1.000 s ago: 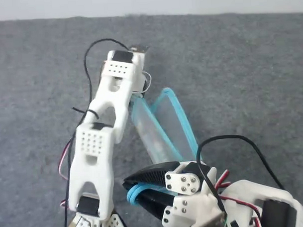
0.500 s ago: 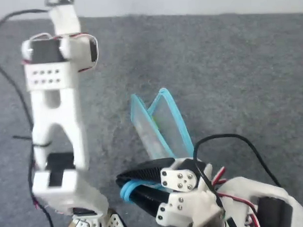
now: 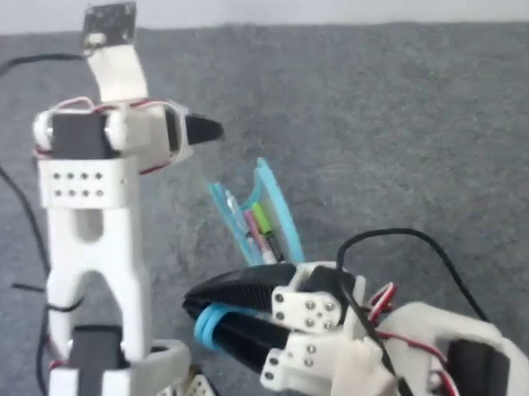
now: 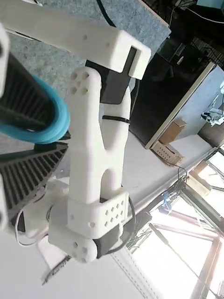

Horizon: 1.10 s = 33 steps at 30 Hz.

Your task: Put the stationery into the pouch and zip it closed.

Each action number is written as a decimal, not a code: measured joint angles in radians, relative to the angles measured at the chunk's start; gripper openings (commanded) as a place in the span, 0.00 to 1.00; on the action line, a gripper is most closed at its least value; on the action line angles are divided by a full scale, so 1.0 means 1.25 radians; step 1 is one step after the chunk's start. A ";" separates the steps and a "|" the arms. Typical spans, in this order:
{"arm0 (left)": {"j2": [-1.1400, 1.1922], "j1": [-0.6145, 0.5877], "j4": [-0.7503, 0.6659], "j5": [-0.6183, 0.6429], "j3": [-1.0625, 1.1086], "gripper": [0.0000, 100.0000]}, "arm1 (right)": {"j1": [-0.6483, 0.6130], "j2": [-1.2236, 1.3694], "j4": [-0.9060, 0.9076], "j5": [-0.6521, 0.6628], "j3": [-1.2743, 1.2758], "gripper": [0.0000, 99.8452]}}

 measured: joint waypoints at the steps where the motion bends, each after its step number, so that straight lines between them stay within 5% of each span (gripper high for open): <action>1: -0.005 0.002 0.000 0.017 0.025 0.37 | 0.000 0.009 0.000 0.000 -0.007 0.01; 12: 0.042 0.124 0.000 0.162 0.120 0.37 | -0.001 0.017 0.000 0.001 -0.018 0.01; 21: 0.153 0.124 0.000 0.168 0.162 0.37 | -0.001 0.017 0.000 0.001 -0.018 0.01; 33: 0.043 0.083 0.000 0.133 0.163 0.37 | -0.001 0.017 0.000 0.001 -0.018 0.01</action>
